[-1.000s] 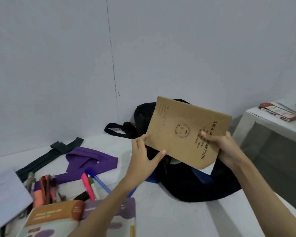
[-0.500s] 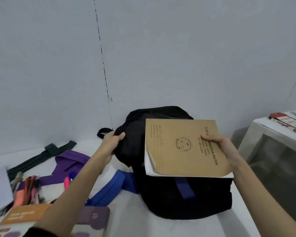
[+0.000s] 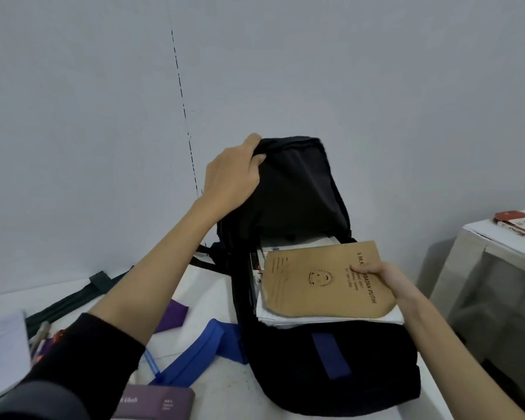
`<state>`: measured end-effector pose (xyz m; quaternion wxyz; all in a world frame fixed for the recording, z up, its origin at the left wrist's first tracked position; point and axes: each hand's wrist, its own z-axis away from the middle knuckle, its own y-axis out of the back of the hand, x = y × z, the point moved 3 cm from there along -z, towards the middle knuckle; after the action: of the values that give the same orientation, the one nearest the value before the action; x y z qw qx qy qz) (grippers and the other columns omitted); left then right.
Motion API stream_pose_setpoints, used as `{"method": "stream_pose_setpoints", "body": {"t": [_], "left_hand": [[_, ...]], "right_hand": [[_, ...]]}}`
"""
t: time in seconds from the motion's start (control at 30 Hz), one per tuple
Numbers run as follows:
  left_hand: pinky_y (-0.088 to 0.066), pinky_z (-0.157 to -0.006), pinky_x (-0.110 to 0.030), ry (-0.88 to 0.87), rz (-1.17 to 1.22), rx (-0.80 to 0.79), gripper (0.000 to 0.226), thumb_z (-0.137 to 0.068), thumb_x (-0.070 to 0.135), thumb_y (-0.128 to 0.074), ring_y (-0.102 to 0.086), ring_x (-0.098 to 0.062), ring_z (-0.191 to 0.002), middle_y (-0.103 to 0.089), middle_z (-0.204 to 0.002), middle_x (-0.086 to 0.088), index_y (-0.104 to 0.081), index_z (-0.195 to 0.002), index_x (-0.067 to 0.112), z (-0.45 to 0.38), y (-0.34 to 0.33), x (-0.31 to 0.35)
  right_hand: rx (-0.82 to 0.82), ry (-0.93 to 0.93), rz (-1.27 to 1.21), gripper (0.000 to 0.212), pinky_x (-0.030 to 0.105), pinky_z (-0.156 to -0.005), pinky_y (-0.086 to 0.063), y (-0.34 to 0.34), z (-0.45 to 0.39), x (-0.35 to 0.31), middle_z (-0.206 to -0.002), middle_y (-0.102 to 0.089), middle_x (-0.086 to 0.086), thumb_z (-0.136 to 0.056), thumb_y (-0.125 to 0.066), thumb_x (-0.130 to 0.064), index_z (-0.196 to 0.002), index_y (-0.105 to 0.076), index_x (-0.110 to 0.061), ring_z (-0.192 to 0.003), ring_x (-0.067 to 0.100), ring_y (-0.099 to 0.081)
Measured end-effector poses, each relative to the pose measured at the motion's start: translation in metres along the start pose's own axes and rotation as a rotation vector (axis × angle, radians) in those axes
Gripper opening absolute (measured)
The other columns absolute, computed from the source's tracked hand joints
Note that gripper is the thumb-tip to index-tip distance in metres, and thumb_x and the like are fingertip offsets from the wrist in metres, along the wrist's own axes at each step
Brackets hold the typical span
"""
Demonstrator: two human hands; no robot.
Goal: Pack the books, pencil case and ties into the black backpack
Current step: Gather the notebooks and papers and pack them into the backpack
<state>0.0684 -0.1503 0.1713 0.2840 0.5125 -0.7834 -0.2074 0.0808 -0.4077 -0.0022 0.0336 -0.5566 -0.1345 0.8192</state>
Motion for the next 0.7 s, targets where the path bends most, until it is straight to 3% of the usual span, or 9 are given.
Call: {"method": "stream_pose_setpoints", "body": {"t": [0.1,0.2,0.27,0.43,0.57,0.63,0.7], "left_hand": [[-0.028,-0.051,-0.03,-0.103,-0.031,0.016,0.02,-0.1,0.02,-0.038,-0.047,-0.023,-0.067,-0.055,-0.076,-0.004,-0.049,-0.113,0.009,-0.006,0.003,0.015],[-0.027,-0.05,-0.028,-0.149,-0.005,-0.01,0.02,-0.1,0.019,-0.038,-0.047,-0.02,-0.067,-0.054,-0.077,-0.001,-0.05,-0.114,0.01,-0.006,-0.001,0.022],[-0.031,-0.057,-0.03,-0.148,0.014,-0.027,0.02,-0.1,0.019,-0.038,-0.049,-0.02,-0.069,-0.056,-0.079,-0.002,-0.049,-0.114,0.011,-0.005,-0.002,0.024],[-0.033,-0.061,-0.03,-0.139,0.023,-0.044,0.019,-0.099,0.018,-0.038,-0.049,-0.02,-0.072,-0.057,-0.081,-0.001,-0.048,-0.115,0.013,-0.006,-0.001,0.028],[-0.035,-0.061,-0.03,-0.158,0.02,-0.047,0.019,-0.098,0.017,-0.038,-0.053,-0.023,-0.075,-0.063,-0.088,-0.003,-0.048,-0.115,0.015,-0.009,0.003,0.03],[-0.036,-0.062,-0.031,-0.153,0.015,-0.053,0.02,-0.098,0.017,-0.038,-0.054,-0.024,-0.076,-0.064,-0.089,-0.004,-0.048,-0.115,0.014,-0.009,0.005,0.028],[-0.037,-0.062,-0.032,-0.142,0.01,-0.06,0.02,-0.098,0.017,-0.038,-0.054,-0.025,-0.076,-0.063,-0.088,-0.004,-0.048,-0.115,0.014,-0.009,0.005,0.025]], "right_hand": [[0.048,0.04,-0.173,0.015,0.031,-0.044,-0.055,-0.006,-0.006,0.006,-0.067,-0.071,0.013,-0.089,-0.047,0.001,-0.095,-0.06,-0.002,-0.053,0.023,-0.069],[0.139,0.119,-0.362,0.024,0.04,-0.071,-0.057,-0.016,-0.024,0.01,-0.091,-0.07,0.019,-0.09,-0.045,0.002,-0.111,-0.058,0.001,-0.077,0.029,-0.068],[0.195,0.151,-0.46,0.027,0.041,-0.078,-0.054,-0.028,-0.034,0.012,-0.1,-0.065,0.019,-0.091,-0.046,0.002,-0.117,-0.054,0.001,-0.085,0.028,-0.064],[0.069,0.057,-0.508,0.008,0.04,-0.059,-0.057,-0.081,-0.05,0.015,-0.086,-0.062,0.014,-0.097,-0.047,-0.005,-0.094,-0.054,-0.004,-0.078,0.024,-0.06],[-0.009,-0.019,-0.449,0.005,0.041,-0.047,-0.057,-0.104,-0.06,0.01,-0.095,-0.062,0.018,-0.096,-0.051,-0.007,-0.097,-0.053,-0.003,-0.085,0.03,-0.062],[-0.021,-0.047,-0.307,0.017,0.044,-0.049,-0.058,-0.1,-0.06,0.006,-0.107,-0.061,0.021,-0.095,-0.056,-0.017,-0.107,-0.052,-0.005,-0.093,0.034,-0.064],[-0.1,-0.089,0.029,0.03,0.035,-0.047,-0.056,-0.093,-0.048,0.005,-0.104,-0.064,0.026,-0.092,-0.059,-0.029,-0.107,-0.054,-0.004,-0.077,0.031,-0.07]]}}
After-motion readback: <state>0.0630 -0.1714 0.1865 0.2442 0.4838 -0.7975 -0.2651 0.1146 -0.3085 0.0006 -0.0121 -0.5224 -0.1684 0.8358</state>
